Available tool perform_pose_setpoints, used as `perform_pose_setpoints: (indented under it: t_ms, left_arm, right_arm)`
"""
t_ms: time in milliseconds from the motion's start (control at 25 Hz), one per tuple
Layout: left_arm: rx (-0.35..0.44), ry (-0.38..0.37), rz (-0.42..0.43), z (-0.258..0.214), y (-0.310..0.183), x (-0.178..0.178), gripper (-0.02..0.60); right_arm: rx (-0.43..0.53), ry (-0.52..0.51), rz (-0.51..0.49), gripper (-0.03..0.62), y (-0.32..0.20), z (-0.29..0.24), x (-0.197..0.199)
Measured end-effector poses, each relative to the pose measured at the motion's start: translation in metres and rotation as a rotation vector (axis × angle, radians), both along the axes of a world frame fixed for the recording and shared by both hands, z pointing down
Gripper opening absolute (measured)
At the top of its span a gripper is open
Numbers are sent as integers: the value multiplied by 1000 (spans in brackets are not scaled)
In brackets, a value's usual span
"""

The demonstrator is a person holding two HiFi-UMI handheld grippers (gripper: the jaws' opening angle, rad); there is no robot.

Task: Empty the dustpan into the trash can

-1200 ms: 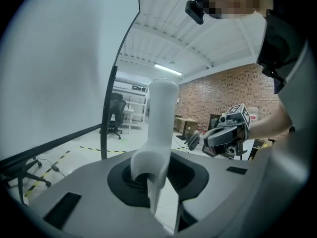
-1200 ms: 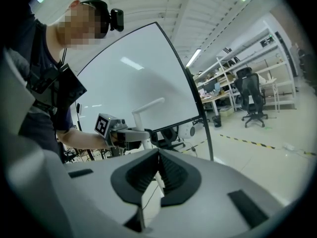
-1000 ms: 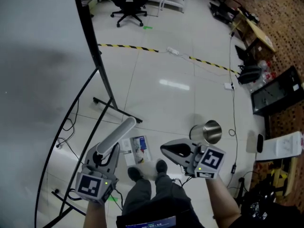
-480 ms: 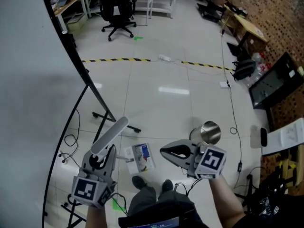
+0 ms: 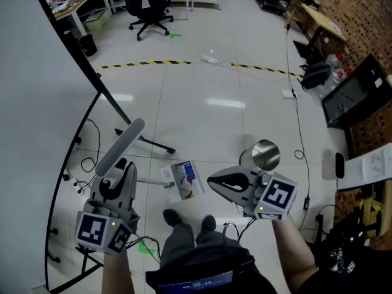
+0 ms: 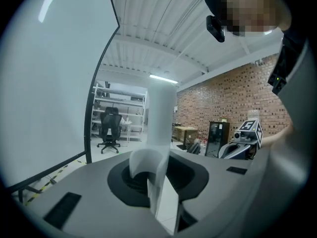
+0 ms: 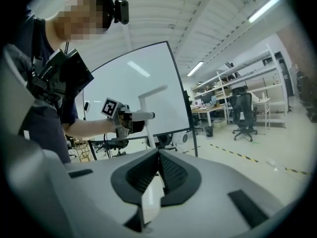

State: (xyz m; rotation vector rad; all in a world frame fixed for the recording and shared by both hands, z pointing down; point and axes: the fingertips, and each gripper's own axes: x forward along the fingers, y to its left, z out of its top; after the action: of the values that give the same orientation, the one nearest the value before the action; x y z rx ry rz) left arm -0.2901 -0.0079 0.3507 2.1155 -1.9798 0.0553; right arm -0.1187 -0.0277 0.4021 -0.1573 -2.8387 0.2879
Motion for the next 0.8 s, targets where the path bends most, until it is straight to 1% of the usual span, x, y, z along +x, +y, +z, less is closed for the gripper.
perform_pose_setpoints:
  t_ms: [200, 280, 440, 640, 800]
  left_arm:
    - [14, -23, 24, -14, -1, 38, 69]
    - [9, -27, 33, -17, 2, 53, 69]
    - [11, -36, 34, -23, 10, 80, 68]
    - [22, -40, 34, -27, 19, 98, 69]
    - [22, -47, 63, -25, 25, 107, 69]
  right_arm:
    - [20, -37, -20, 8, 5, -16, 23]
    - [29, -47, -30, 8, 10, -22, 32]
    - [27, -65, -45, 8, 20, -27, 50]
    - [11, -64, -48, 8, 28, -25, 61]
    - [18, -64, -51, 8, 41, -29, 57]
